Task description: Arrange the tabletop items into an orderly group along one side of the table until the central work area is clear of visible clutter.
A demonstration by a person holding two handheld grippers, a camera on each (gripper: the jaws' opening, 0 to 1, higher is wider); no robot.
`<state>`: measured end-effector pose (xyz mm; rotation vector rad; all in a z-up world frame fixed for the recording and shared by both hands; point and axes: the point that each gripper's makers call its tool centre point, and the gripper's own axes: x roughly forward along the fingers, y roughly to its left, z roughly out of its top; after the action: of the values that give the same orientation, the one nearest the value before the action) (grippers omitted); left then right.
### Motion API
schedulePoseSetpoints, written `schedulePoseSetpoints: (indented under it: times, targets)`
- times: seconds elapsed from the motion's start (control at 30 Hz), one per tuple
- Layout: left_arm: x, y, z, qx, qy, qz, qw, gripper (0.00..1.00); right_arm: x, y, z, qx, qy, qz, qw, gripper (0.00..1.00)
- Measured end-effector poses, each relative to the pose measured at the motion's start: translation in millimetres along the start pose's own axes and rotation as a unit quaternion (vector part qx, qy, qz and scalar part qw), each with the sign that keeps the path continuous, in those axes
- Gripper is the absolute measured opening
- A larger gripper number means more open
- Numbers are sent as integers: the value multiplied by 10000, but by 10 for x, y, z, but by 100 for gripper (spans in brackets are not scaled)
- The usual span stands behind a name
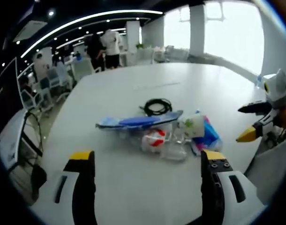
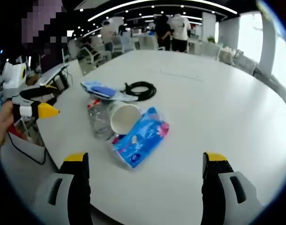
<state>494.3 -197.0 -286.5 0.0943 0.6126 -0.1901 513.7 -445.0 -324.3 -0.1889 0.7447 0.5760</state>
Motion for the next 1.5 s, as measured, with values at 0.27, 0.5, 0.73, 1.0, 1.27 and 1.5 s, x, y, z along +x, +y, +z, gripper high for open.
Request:
schedulePoseSetpoints:
  times: [0.27, 0.5, 0.73, 1.0, 1.27, 1.5]
  targets:
    - [-1, 27, -5, 34, 24, 51, 10000, 89, 12, 33, -27, -63, 76, 52, 9999, 99]
    - [1, 34, -4, 56, 29, 61, 10000, 89, 15, 45, -19, -68, 60, 77, 9999, 99]
    - [-3, 36, -13, 49, 48, 57, 10000, 88, 16, 41, -20, -76, 62, 71, 9999, 99]
    - [-2, 36, -34, 27, 92, 41, 9999, 88, 18, 44, -32, -98, 90, 71, 9999, 99]
    - [-2, 21, -26, 26, 76, 15, 10000, 88, 17, 34, -42, -97, 121, 51, 9999, 99]
    - [-7, 14, -28, 23, 83, 7, 10000, 87, 10, 27, -38, -73, 105, 44, 9999, 99]
